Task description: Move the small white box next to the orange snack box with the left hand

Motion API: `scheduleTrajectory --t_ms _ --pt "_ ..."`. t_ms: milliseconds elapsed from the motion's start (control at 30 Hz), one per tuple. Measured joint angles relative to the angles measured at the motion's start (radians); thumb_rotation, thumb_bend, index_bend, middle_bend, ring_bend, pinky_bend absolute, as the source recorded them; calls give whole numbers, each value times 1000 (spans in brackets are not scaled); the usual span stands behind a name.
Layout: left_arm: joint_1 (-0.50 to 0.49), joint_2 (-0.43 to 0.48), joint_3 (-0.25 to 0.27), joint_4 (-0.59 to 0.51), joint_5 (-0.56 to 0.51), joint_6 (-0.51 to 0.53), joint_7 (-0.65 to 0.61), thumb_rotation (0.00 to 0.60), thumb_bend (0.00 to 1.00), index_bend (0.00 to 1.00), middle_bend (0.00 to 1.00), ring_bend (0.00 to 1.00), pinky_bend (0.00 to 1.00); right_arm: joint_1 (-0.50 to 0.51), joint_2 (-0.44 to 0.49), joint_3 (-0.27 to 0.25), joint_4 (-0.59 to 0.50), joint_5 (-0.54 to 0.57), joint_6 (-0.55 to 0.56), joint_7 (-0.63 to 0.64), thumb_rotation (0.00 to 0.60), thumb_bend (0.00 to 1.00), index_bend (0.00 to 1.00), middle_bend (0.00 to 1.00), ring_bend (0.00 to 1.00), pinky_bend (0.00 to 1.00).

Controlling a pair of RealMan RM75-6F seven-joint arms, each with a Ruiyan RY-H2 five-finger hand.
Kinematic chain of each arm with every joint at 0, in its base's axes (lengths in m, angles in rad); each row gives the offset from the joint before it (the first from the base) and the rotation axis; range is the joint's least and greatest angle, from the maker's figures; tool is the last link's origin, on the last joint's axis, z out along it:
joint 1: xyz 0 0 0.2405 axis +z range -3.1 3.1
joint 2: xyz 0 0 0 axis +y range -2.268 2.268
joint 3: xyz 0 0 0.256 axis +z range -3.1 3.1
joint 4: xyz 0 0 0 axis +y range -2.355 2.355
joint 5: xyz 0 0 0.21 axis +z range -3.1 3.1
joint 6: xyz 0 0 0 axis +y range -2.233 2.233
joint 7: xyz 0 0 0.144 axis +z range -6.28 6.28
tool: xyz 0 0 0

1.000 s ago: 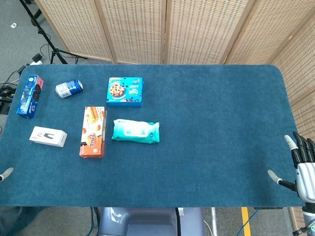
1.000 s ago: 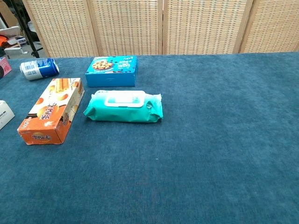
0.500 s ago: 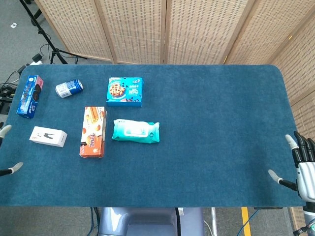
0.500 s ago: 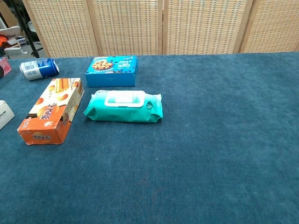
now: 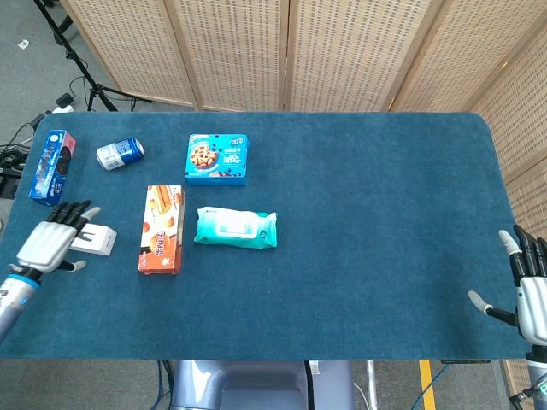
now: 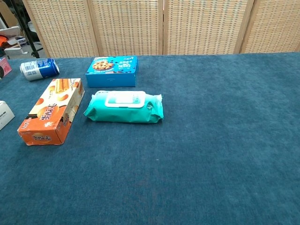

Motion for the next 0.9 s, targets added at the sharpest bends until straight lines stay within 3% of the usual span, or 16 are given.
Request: scheduleTrajectory --t_ms 233,333,500,733,900 --pt "-47 -62 30 93 4 -53 -32 600 0 149 25 0 29 4 -2 4 4 12 -9 1 600 0 0 0 0 0" --pt "-53 -73 34 112 3 -44 -45 600 15 211 138 28 117 4 -2 5 4 14 -11 4 600 0 0 0 0 0" --pt "-54 -81 38 133 -6 -28 -47 600 56 332 314 161 258 5 -1 4 3 14 -15 7 600 0 0 0 0 0" --pt "-55 -82 43 131 -38 -53 -29 600 164 385 371 247 339 5 -1 3 3 12 -15 10 600 0 0 0 0 0" --pt "-46 -72 37 118 -46 -16 -60 600 211 411 393 275 395 4 0 2 2 10 -13 12 600 0 0 0 0 0"
